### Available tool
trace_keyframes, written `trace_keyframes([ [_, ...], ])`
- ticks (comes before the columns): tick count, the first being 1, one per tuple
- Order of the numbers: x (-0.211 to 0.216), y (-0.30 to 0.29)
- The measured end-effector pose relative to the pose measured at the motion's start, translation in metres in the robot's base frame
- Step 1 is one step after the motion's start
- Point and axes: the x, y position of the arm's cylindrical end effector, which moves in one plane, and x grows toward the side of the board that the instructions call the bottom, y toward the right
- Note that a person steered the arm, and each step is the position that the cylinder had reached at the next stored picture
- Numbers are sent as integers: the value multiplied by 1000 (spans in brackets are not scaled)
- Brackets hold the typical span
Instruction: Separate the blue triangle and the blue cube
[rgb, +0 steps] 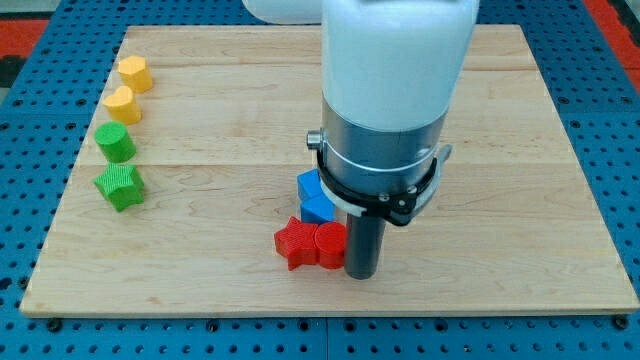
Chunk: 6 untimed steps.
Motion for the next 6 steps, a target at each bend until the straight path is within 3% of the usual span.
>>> trace_keyframes([
  [2, -13, 28],
  [3, -41, 19],
  [6, -87, -109],
])
